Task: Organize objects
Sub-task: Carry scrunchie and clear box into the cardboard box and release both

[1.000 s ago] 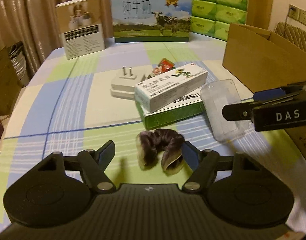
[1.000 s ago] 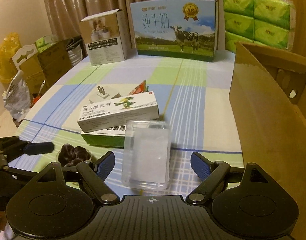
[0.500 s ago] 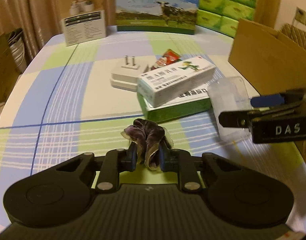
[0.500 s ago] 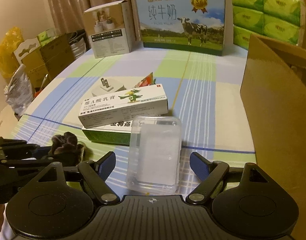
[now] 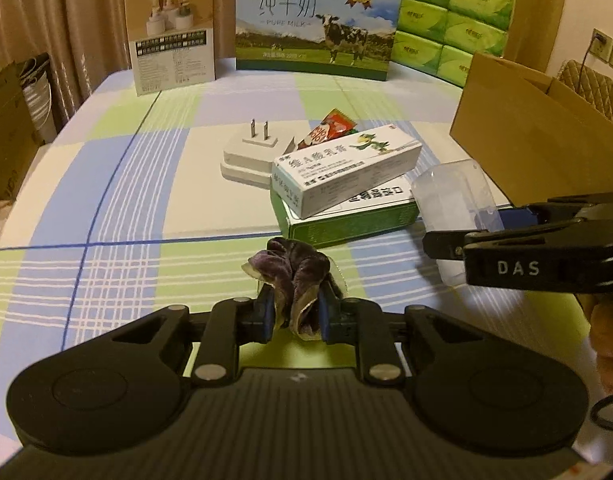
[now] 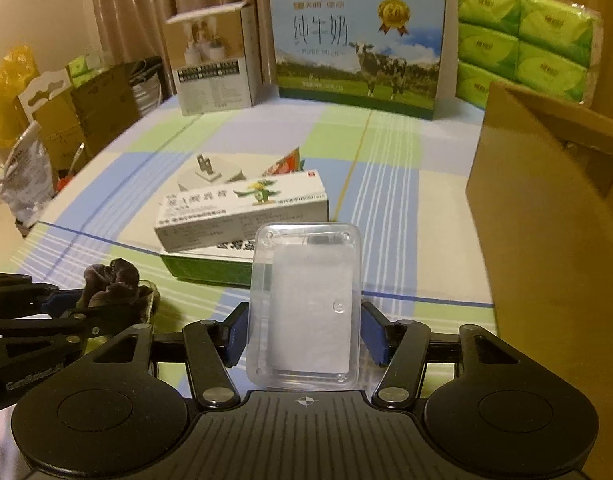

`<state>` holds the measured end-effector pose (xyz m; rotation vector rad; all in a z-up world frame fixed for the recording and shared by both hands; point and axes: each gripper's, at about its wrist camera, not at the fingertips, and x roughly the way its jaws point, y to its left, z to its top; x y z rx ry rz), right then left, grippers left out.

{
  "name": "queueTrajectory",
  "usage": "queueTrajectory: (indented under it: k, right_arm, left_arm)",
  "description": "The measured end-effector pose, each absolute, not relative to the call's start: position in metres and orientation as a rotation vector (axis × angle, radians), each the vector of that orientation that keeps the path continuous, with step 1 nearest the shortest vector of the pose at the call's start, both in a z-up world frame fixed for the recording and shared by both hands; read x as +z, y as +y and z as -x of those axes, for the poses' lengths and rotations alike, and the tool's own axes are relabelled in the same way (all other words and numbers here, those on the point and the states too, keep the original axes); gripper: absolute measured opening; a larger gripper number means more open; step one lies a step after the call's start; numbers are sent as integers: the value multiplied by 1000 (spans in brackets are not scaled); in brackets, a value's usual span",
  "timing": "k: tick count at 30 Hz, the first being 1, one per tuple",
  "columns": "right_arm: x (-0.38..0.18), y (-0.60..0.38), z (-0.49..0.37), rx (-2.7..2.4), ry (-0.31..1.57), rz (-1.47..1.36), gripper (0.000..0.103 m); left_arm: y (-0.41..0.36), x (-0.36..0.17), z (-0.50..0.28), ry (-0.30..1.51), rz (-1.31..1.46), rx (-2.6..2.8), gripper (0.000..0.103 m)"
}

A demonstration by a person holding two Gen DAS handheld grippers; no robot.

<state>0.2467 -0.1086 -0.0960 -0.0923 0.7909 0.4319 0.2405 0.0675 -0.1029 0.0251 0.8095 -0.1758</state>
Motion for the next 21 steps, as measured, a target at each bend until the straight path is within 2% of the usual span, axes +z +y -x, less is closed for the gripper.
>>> queueTrajectory:
  k: [6, 21]
  right_arm:
    - [-60, -127, -207, 441, 760, 51, 55]
    - [21, -196, -109, 392, 676, -43, 55]
  left_arm:
    - [58, -75, -222, 779, -14, -187, 17]
    - [-1, 3, -119, 701, 12, -230, 17]
